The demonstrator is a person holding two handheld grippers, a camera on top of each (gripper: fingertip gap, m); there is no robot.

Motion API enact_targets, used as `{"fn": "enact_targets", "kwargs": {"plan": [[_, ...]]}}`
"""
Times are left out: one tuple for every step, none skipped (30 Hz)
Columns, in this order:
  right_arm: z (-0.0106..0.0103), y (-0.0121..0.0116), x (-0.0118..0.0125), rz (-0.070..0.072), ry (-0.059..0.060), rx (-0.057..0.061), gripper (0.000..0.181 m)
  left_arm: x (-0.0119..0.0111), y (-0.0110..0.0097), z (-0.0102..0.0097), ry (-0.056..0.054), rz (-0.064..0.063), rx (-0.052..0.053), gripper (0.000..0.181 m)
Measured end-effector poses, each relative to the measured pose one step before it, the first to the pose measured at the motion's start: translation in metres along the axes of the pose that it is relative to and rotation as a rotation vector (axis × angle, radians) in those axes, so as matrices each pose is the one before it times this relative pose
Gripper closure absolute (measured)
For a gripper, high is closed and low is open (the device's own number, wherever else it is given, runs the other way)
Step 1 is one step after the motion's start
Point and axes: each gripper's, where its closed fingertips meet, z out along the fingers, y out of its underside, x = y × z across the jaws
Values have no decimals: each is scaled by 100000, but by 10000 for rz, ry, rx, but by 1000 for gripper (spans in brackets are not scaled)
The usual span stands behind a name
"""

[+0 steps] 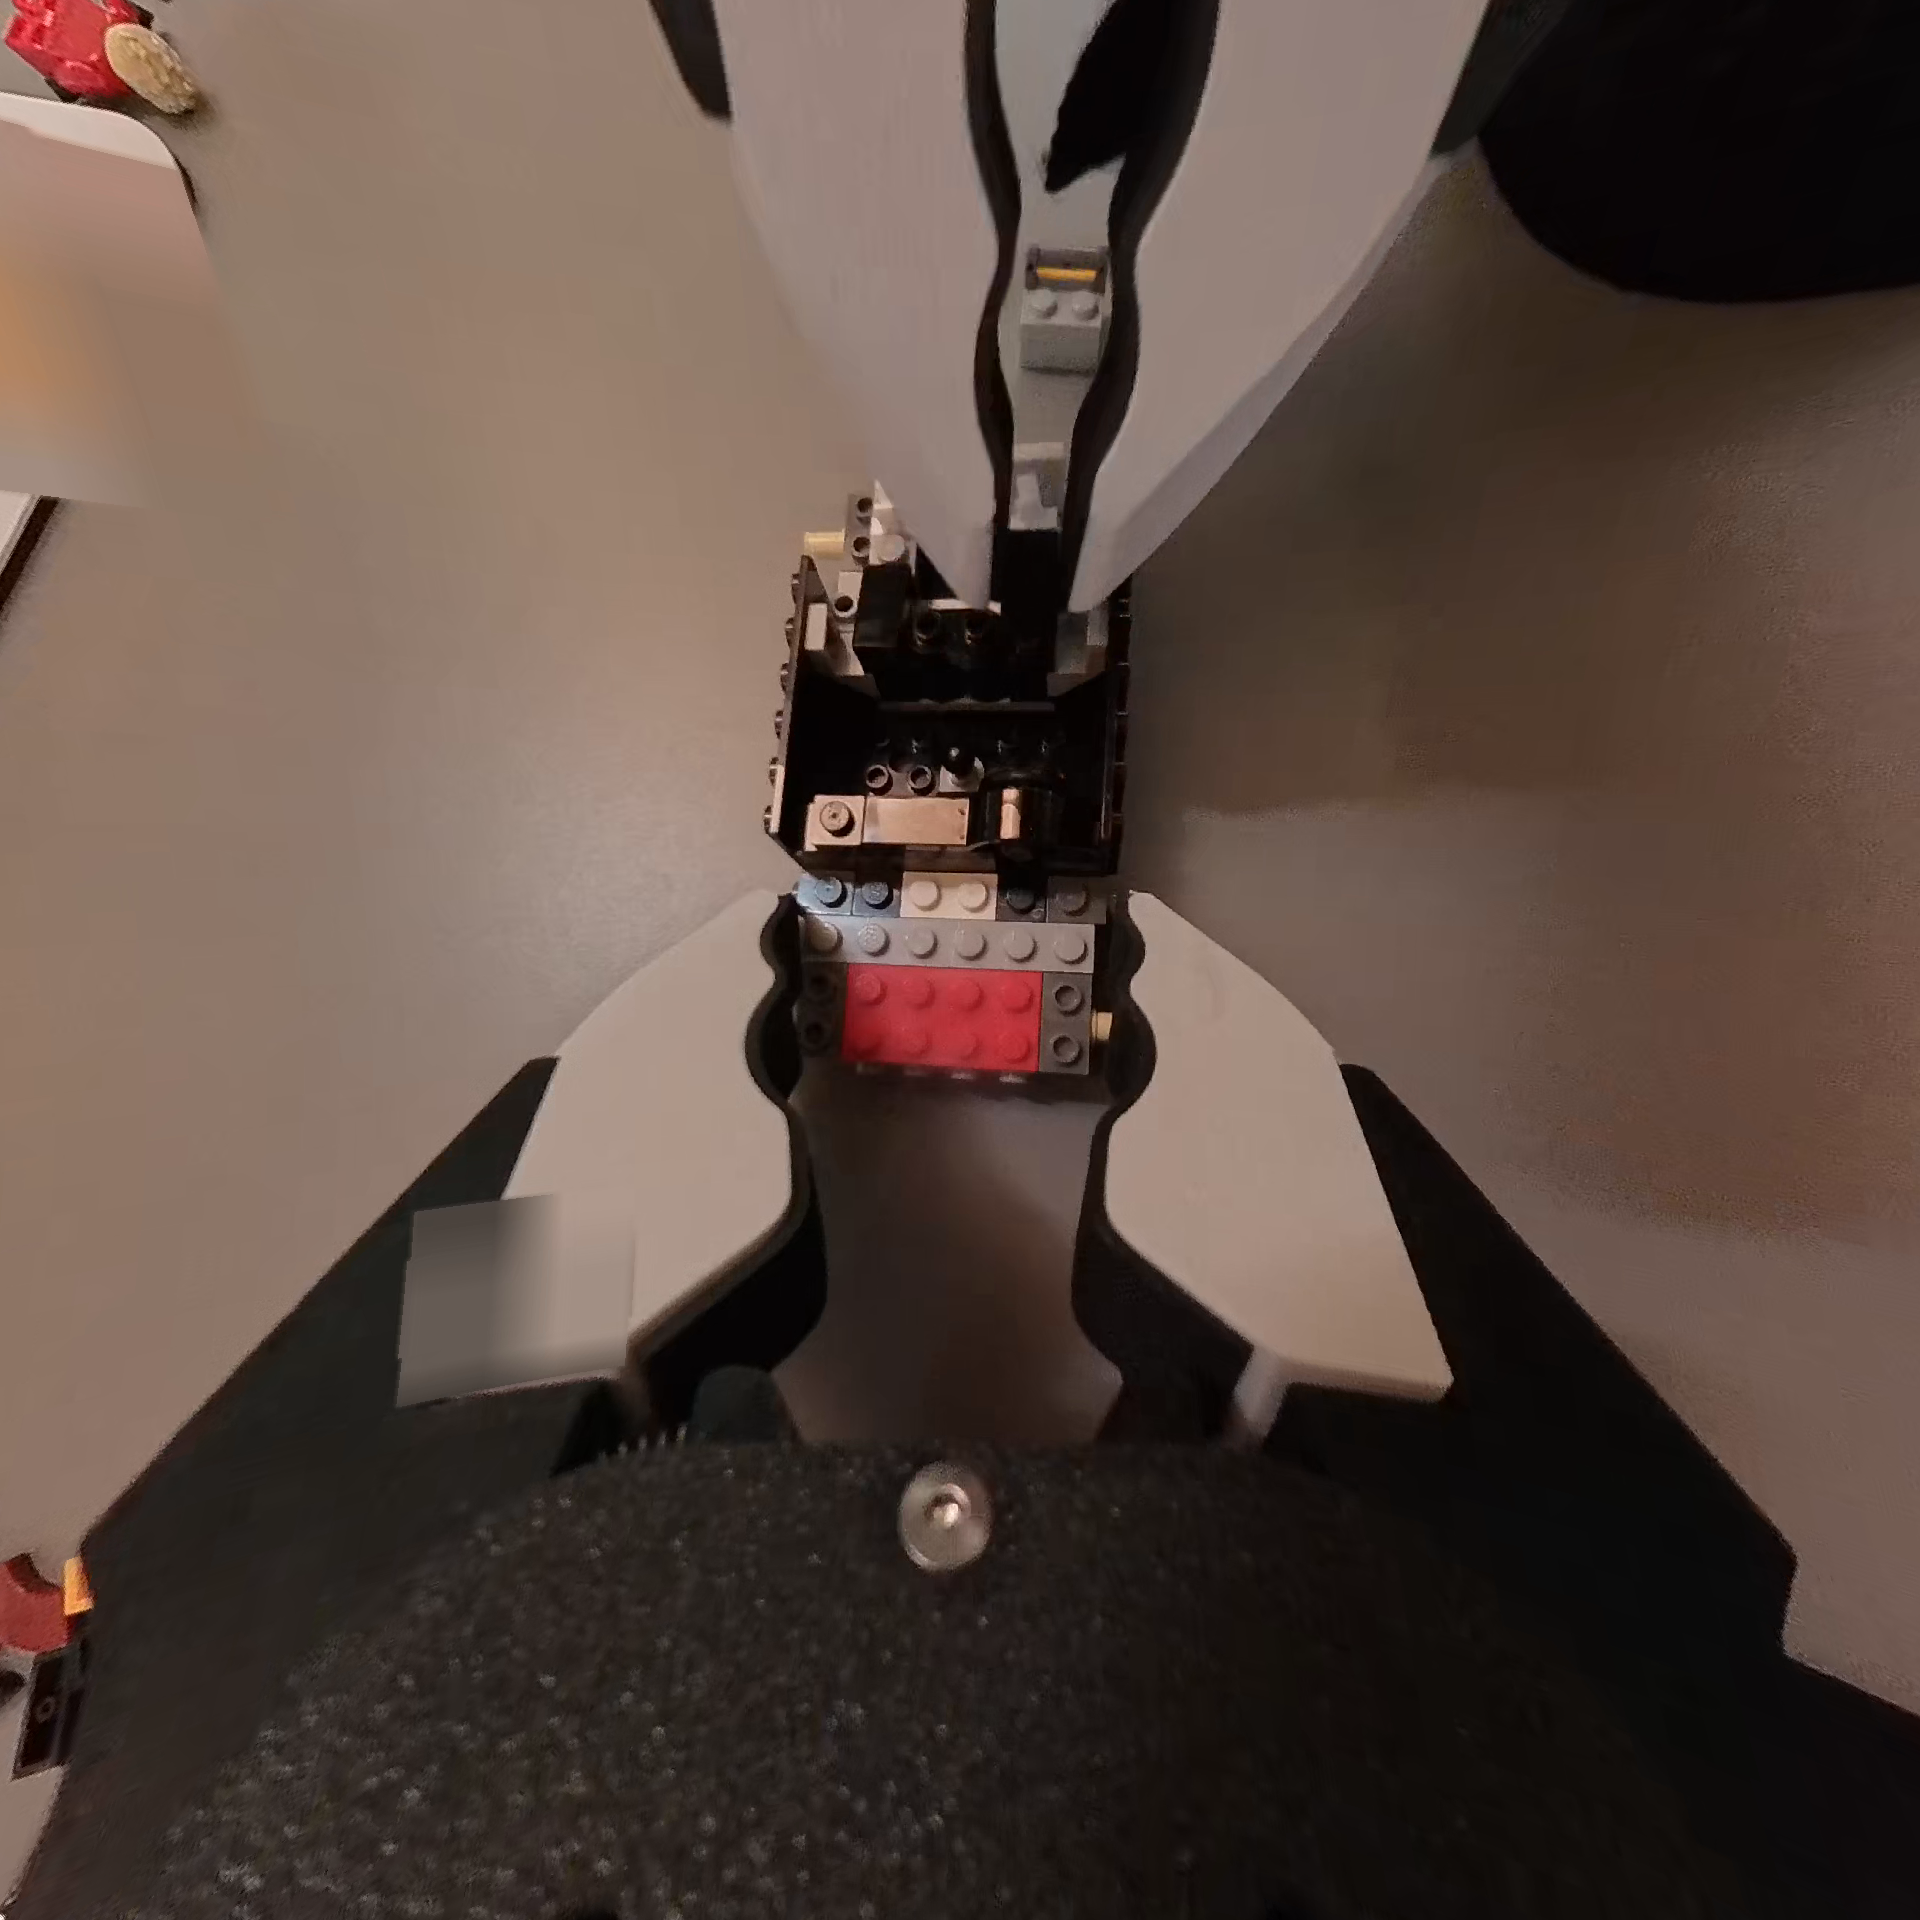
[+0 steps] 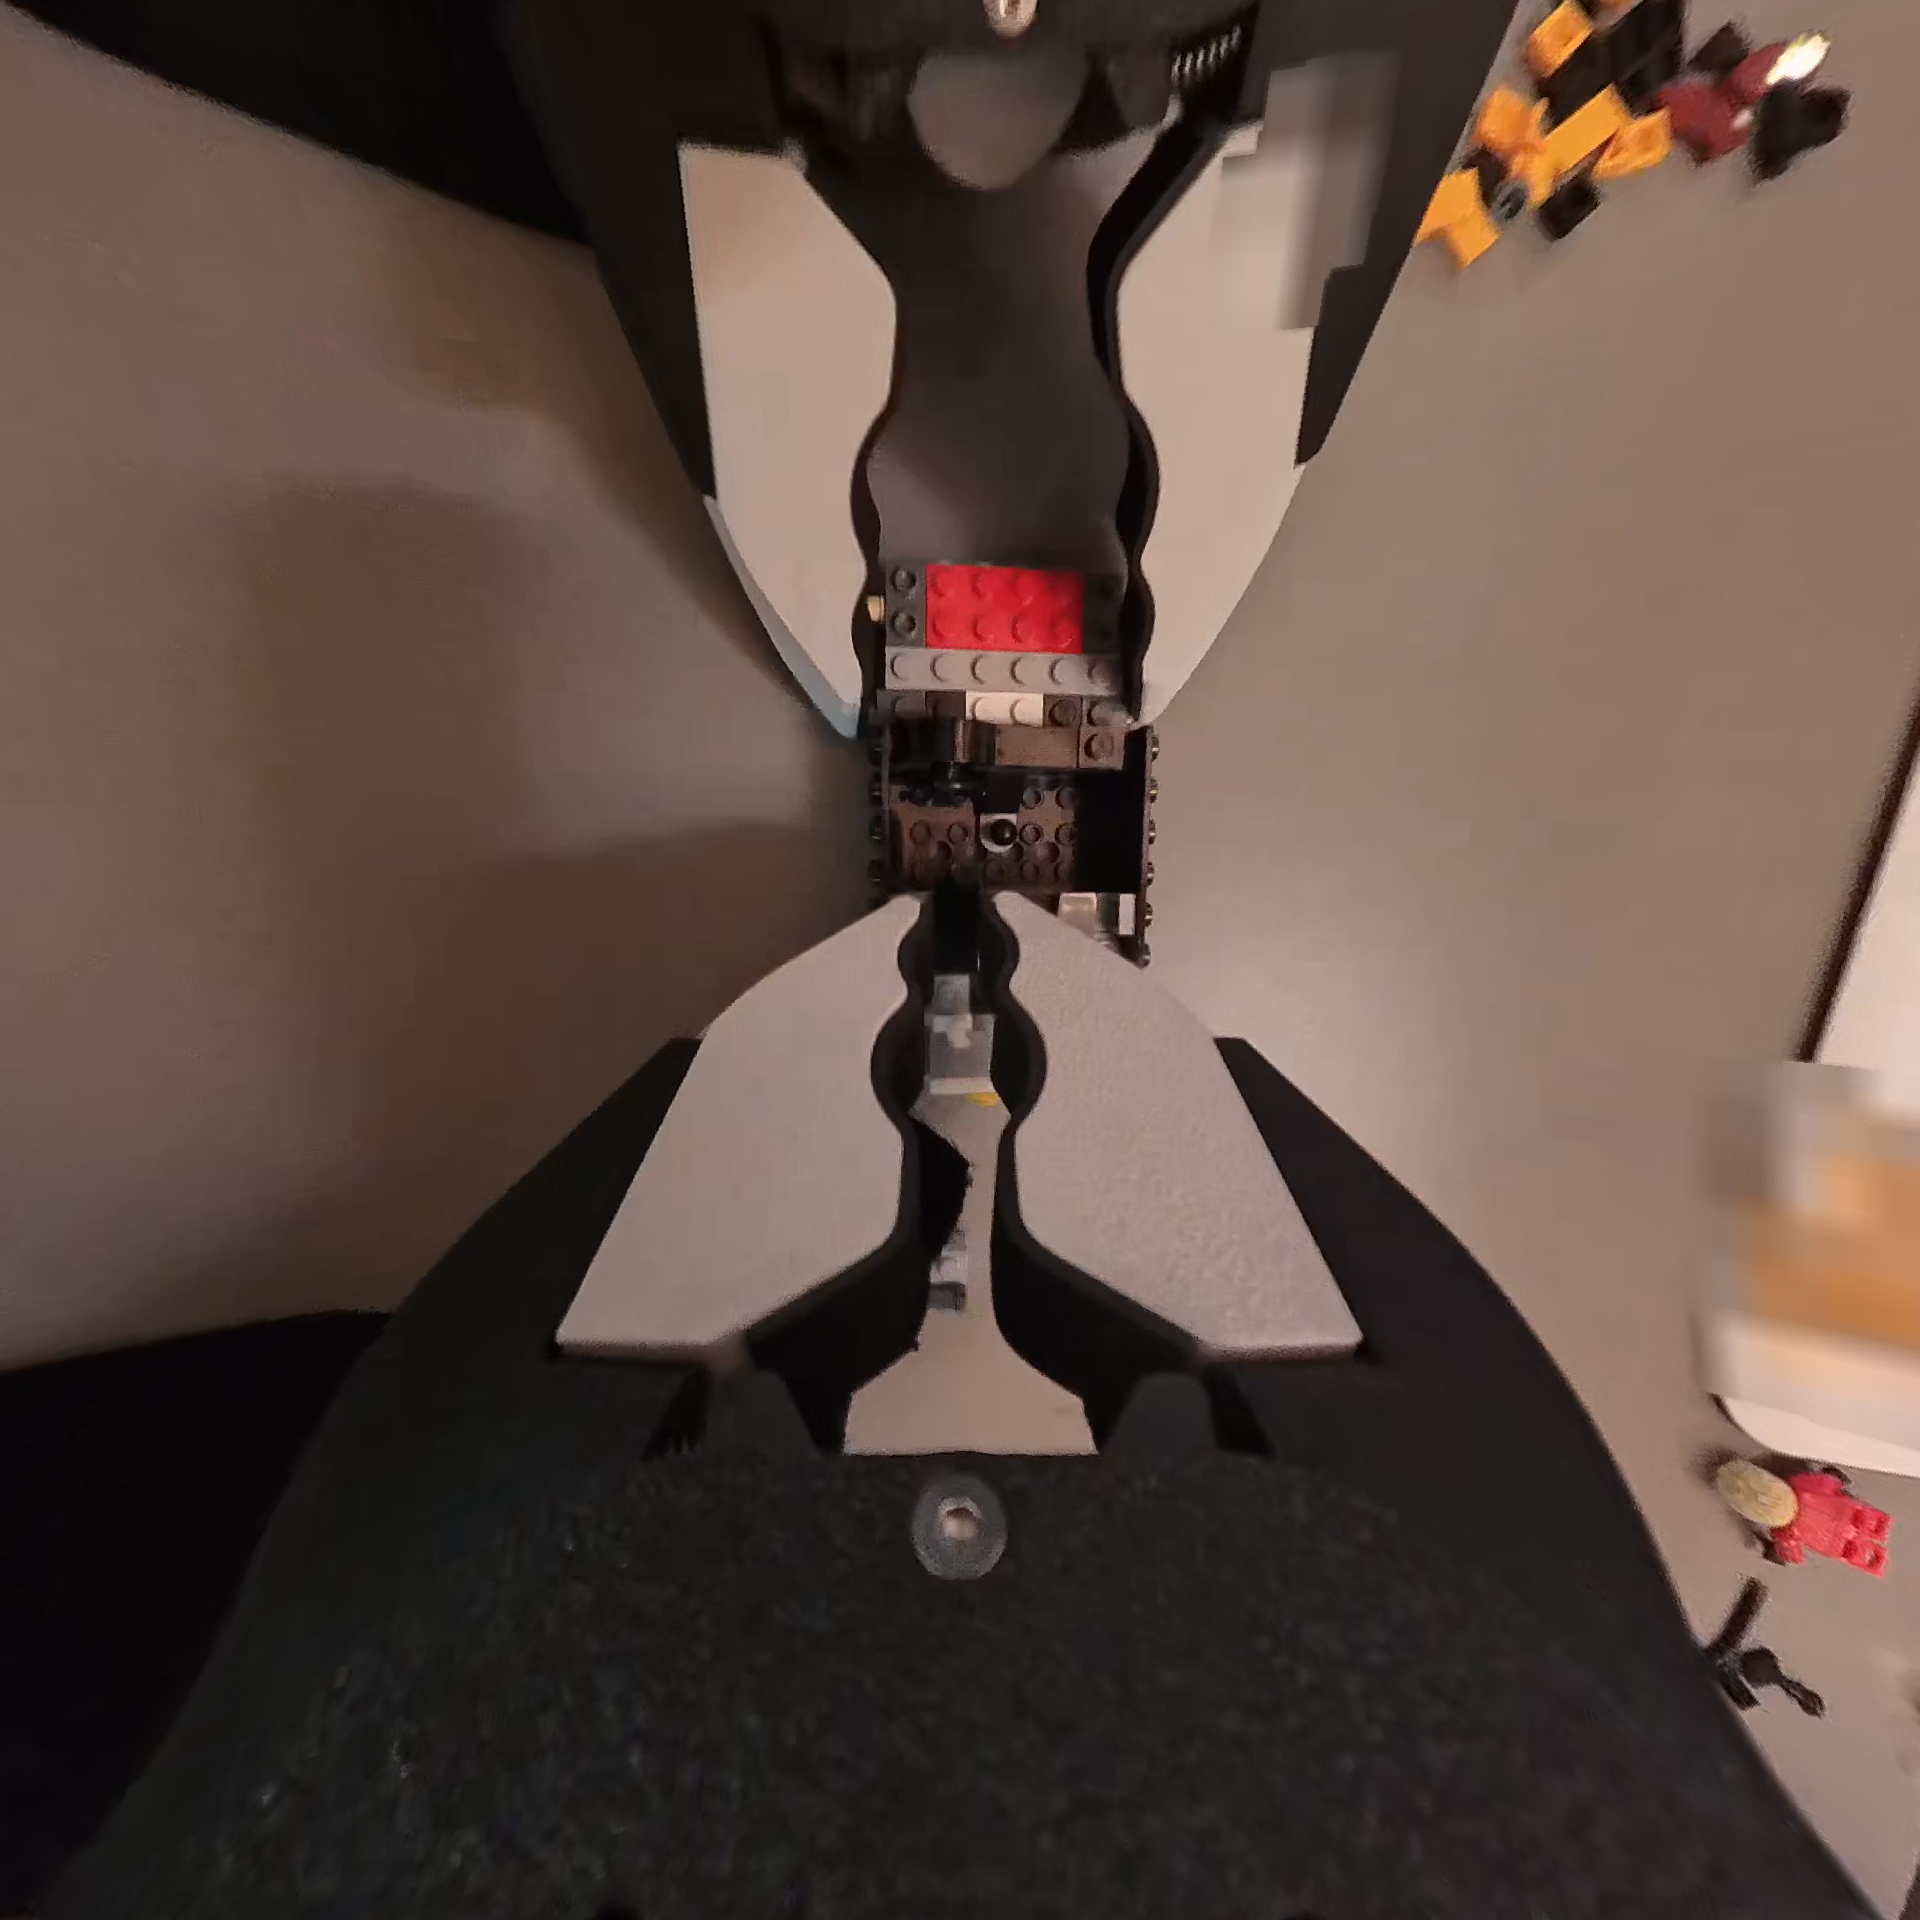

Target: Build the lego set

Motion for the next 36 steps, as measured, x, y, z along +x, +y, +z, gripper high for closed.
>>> {"fn": "enact_targets", "kwargs": {"plan": [[192, 267, -92, -29, -171, -165, 174, 2, 4, -4, 8, 0, 1, 125], [155, 89, -91, -8, -142, -41, 174, 5, 0, -1, 9, -2, 4, 125], [135, 3, 69, 18, -12, 20, 174, 6, -3, 0, 10, -2, 6, 125], [111, 47, 55, 11, -27, -14, 174, 9, 2, -3, 11, -3, 2, 125], [-3, -73, -13, -4, -50, 61, 174, 4, -11, -8, 12, -5, 11, 125], [11, 20, 10, -8, -30, -17, 174, 3, -12, 9, 6, -4, 5, 125], [14, -8, -13, -34, -18, -1, 174, 8, 6, 9, 1, 3, -3, 125], [13, -3, -15, -17, -21, 5, 174, 1, -3, 2, 2, 2, 3, 125], [-12, 0, -10, 27, -43, -15, 174, 5, -10, 4, 8, -4, 11, 125], [-2, 4, -4, 38, -37, 0, 174, 7, -13, 8, 10, -11, 10, 125], [-16, -8, 6, 11, -21, 22, 174, 6, 1, -4, 9, -13, 7, 125], [-22, 7, 6, 19, -15, 29, 173, -5, -12, -3, 4, -7, 3, 125], [-28, 37, -19, 44, -31, 10, 173, 9, 7, 6, -2, 3, 1, 125], [-27, 53, 18, 38, -12, -14, 173, 0, 8, -7, -3, 3, -2, 125], [-8, 121, 25, 9, 9, -62, 173, 4, -7, -7, 2, -2, 0, 125], [4, 102, -23, 1, -11, -38, 173, 3, 5, -3, 2, 0, -4, 125], [-4, 30, -28, 26, -17, -10, 173, 8, -1, 4, -2, 6, -6, 125], [1, 21, -15, 30, -17, -2, 173, 3, 6, -4, -4, 8, -5, 125], [8, -13, -17, 2, -6, 15, 173, 0, 3, -2, 0, 0, -2, 125], [-8, -47, 2, 5, -1, 32, 173, 2, -7, 8, 0, -1, -2, 125], [8, -58, -63, 25, -40, 33, 173, 9, 12, 4, -1, 6, -3, 125], [0, -3, 2, 14, -8, -12, 173, -5, 5, -3, -2, 4, -4, 125], [1, 16, 11, 0, -3, -18, 173, 6, -4, 4, -1, 1, -1, 125], [-3, 23, 31, 6, 10, -19, 173, -2, -3, -11, 2, -5, 1, 125], [1, 35, -12, 23, -19, -30, 173, 1, 3, -2, 1, 0, -2, 125], [-8, 31, -5, 22, -14, -30, 173, 6, -1, 2, -1, 2, -3, 125], [-1, 22, -3, 8, -3, -9, 173, 2, 3, -2, 1, 0, -2, 125], [-3, 27, -15, 8, -13, -12, 173, 4, 2, -1, 3, 0, -2, 125], [-23, 1, -4, 16, -15, 3, 173, 2, 2, -1, 2, 0, -1, 125], [-40, -28, 26, 22, 2, 27, 173, 1, -3, -11, 4, -5, 0, 125], [-56, -39, 23, 25, 2, 38, 172, 7, -2, 1, 3, -4, 2, 125], [-56, -17, 0, 10, -3, 24, 172, -6, 4, -4, 1, -1, 1, 125], [-56, -16, 79, -15, 56, 23, 172, 8, -4, 4, 0, 0, -1, 125], [-80, -52, 84, -28, 75, 47, 172, -1, 1, -1, -1, 0, -1, 125], [-74, -131, -4, -17, 23, 77, 172, -2, 2, -1, -1, 1, -1, 125], [-56, -209, 5, -36, 57, 104, 173, -5, -5, 5, 1, -1, 0, 125]]}}
